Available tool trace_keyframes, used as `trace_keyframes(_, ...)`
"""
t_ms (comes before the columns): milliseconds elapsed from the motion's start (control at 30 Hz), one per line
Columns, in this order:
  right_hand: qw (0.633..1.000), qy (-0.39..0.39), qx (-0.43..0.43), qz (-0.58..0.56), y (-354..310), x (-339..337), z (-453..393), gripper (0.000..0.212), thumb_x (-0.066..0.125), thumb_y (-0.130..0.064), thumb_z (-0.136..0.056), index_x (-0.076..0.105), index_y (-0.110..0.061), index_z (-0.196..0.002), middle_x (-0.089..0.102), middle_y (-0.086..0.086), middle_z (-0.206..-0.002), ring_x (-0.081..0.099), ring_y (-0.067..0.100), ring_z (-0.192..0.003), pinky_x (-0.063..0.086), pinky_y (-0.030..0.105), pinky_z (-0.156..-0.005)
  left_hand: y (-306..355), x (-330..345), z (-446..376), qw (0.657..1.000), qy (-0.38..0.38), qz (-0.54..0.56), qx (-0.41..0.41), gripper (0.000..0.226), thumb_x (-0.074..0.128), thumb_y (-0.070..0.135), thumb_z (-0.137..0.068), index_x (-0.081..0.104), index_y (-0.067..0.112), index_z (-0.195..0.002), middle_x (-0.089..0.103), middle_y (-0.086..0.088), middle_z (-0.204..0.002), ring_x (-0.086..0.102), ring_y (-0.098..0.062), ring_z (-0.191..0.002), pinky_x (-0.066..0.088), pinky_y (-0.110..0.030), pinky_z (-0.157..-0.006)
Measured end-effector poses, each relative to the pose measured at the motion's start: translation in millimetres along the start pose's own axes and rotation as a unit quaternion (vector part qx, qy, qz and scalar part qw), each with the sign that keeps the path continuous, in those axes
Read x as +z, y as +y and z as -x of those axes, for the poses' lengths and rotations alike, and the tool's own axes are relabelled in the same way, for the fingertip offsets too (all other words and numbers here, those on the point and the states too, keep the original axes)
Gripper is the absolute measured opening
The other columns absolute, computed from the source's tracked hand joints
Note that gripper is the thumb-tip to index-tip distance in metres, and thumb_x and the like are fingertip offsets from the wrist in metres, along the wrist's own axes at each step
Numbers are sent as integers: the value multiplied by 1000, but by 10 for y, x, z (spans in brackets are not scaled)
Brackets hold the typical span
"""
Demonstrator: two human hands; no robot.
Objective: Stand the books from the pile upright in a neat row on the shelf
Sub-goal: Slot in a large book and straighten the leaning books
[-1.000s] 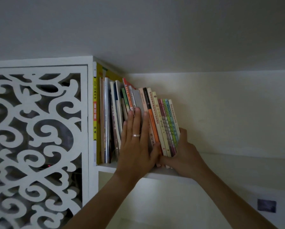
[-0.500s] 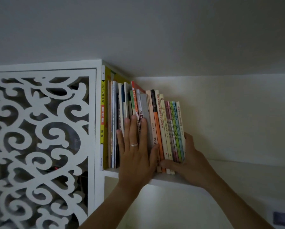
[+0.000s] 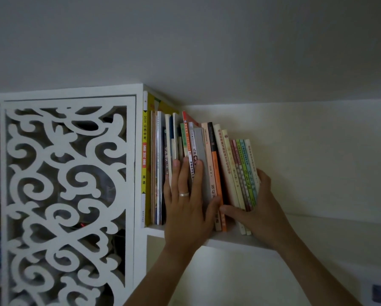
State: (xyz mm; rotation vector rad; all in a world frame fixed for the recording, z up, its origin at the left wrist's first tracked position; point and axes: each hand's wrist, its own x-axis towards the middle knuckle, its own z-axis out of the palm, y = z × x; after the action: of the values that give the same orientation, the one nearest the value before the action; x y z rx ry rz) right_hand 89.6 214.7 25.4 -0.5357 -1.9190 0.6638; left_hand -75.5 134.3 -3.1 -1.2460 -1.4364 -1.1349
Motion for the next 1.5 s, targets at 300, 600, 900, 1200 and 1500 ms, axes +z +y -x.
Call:
trace_keyframes(300,996,75,47,-18,-31,-61,64,78,67,-36,-95,13,-29,-151,51,-3,-140,59,19,-116,44,6,-60,-11,3,-3,1000,14,3,8,81,60,47,-98,25,12,-163,9,-12,-173,5,-33,-160,14,-58,-127)
trace_keyframes(600,992,115,53,-24,13,-59,32,71,68,-22,-95,17,-22,-144,50,6,-141,58,22,-113,47,3,-52,-20,2,-11,999,20,17,19,73,62,45,-97,35,20,-160,10,-12,-173,6,-35,-160,11,-57,-128)
trace_keyframes(900,1000,2,-1,-3,-59,85,2,118,88,-56,-65,11,-40,-153,46,-11,-145,51,11,-129,55,30,-95,-7,-7,0,1000,8,9,18,65,51,40,-102,32,20,-162,8,-14,-172,2,-35,-160,16,-60,-126)
trace_keyframes(1200,985,172,10,-12,84,76,32,104,75,-45,-70,11,-39,-152,48,-1,-135,58,21,-116,58,29,-72,7,-20,3,1000,-2,23,1,63,51,33,-103,31,20,-162,10,-11,-173,2,-31,-161,19,-62,-124)
trace_keyframes(1500,980,199,1,-16,180,79,-5,104,83,-35,-71,15,-36,-150,48,0,-132,58,19,-115,56,21,-67,12,-25,8,1000,2,26,-1,75,60,37,-97,29,20,-163,10,-9,-173,2,-30,-161,18,-61,-125)
